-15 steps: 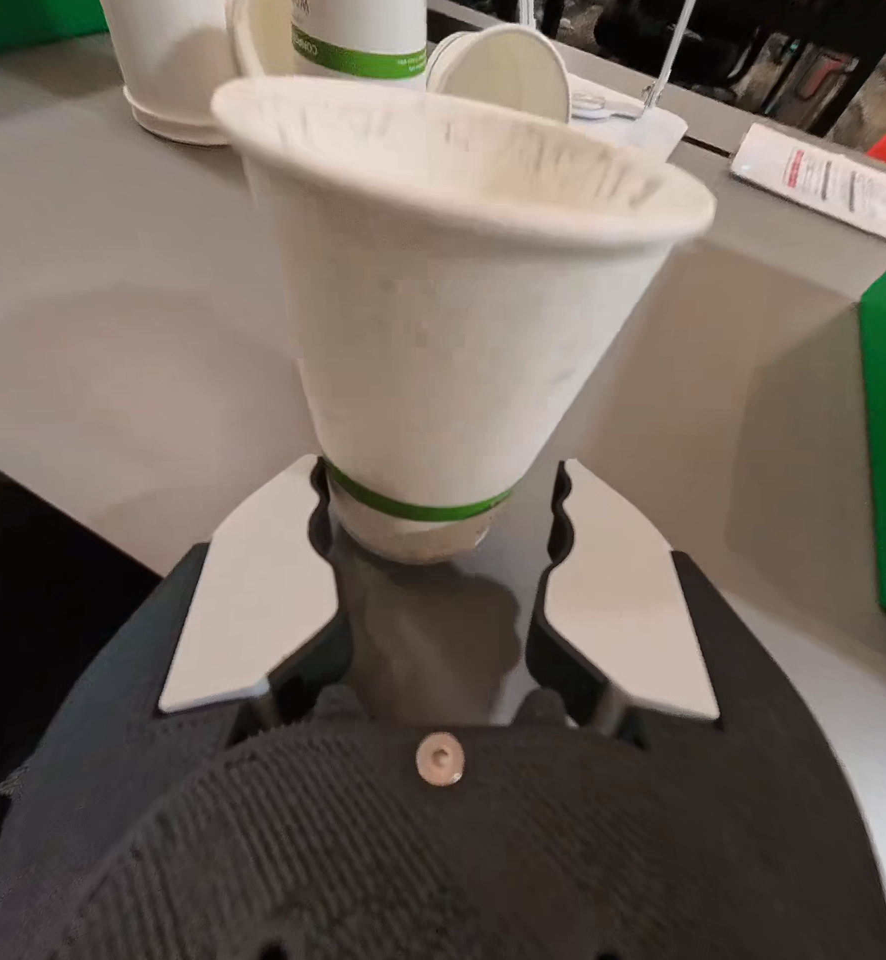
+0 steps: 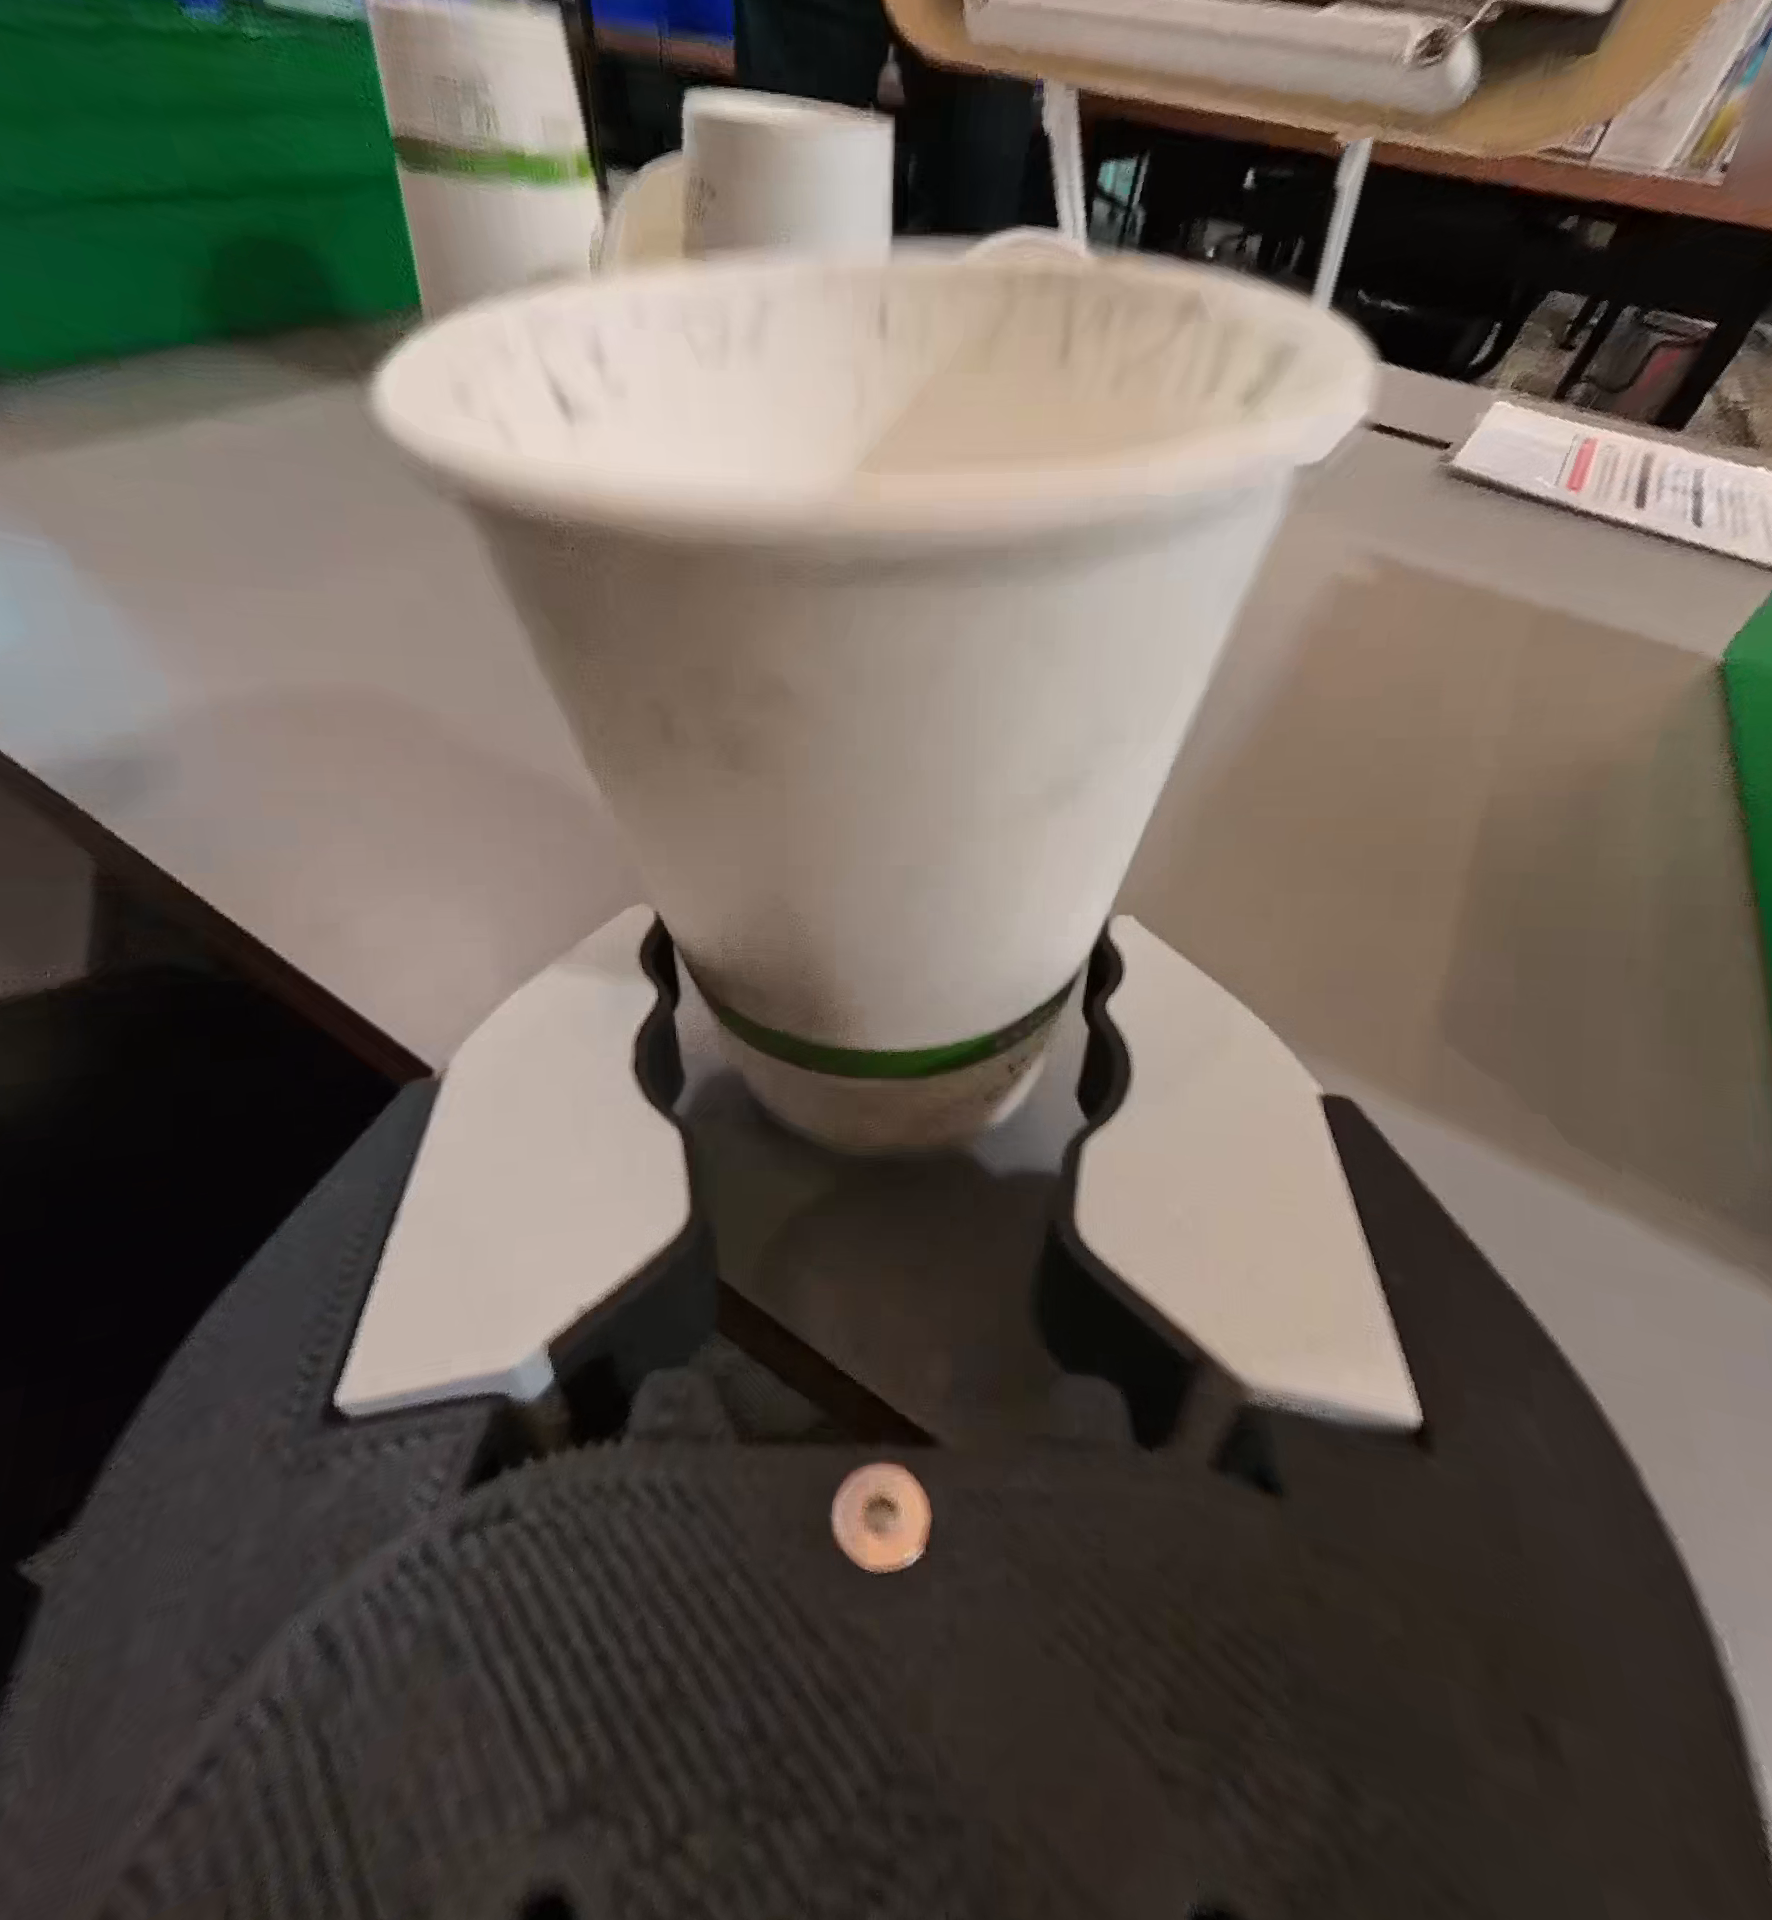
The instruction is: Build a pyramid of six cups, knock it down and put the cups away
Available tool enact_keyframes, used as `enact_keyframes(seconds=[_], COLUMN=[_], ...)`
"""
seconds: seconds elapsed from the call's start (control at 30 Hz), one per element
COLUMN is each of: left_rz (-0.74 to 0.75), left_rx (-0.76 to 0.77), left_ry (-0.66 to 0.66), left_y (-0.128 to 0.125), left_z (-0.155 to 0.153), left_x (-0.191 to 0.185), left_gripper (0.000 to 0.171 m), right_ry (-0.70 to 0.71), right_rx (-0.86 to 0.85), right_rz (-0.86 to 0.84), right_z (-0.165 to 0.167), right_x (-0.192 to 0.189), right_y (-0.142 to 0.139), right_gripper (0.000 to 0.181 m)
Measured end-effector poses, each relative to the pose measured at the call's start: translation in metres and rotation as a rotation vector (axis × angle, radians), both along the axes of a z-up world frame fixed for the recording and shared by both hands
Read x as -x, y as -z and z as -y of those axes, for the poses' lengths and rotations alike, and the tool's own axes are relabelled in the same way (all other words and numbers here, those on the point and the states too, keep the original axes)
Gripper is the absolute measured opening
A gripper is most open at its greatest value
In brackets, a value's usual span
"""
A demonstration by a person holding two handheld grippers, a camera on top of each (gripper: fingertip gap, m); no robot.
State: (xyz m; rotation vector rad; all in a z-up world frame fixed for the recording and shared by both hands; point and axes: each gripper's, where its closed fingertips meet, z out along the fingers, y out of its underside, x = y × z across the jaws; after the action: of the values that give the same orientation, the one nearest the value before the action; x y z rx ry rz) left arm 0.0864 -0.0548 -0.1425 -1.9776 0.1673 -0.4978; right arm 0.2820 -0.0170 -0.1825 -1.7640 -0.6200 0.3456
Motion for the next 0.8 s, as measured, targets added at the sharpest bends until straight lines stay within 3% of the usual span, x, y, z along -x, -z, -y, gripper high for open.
enact_keyframes(seconds=[0.07, 0.2, 0.3, 0.4, 0.53, 0.67, 0.73, 0.8], left_rz=[-0.075, -0.108, -0.17, -0.236, -0.116, 0.092, 0.07, 0.009], left_rx=[-0.051, -0.117, -0.269, -0.338, -0.314, -0.316, -0.349, -0.397], left_ry=[-0.013, 0.068, 0.054, 0.093, 0.163, 0.199, 0.172, 0.12], left_y=[0.009, 0.007, -0.013, -0.023, -0.028, -0.062, -0.071, -0.076], left_z=[-0.001, -0.017, -0.04, -0.061, -0.087, -0.111, -0.124, -0.136], left_x=[0.009, 0.011, 0.024, 0.027, 0.014, -0.007, -0.008, -0.004], left_gripper=[0.04, 0.039, 0.032, 0.033, 0.035, 0.037, 0.036, 0.036], right_ry=[-0.013, -0.014, 0.008, -0.02, -0.073, -0.113, -0.149, -0.212], right_rx=[0.036, 0.247, 0.393, 0.426, 0.519, 0.543, 0.524, 0.539], right_rz=[0.055, 0.064, 0.086, 0.101, 0.083, 0.093, 0.107, 0.128], right_z=[0.0, -0.01, -0.023, -0.035, -0.041, -0.043, -0.041, -0.033], right_x=[0.007, 0.027, 0.038, 0.053, 0.076, 0.091, 0.092, 0.093], right_y=[0.005, 0.012, 0.014, 0.015, 0.021, 0.021, 0.022, 0.021], right_gripper=[0.076, 0.075, 0.075, 0.075, 0.074, 0.075, 0.081, 0.1])
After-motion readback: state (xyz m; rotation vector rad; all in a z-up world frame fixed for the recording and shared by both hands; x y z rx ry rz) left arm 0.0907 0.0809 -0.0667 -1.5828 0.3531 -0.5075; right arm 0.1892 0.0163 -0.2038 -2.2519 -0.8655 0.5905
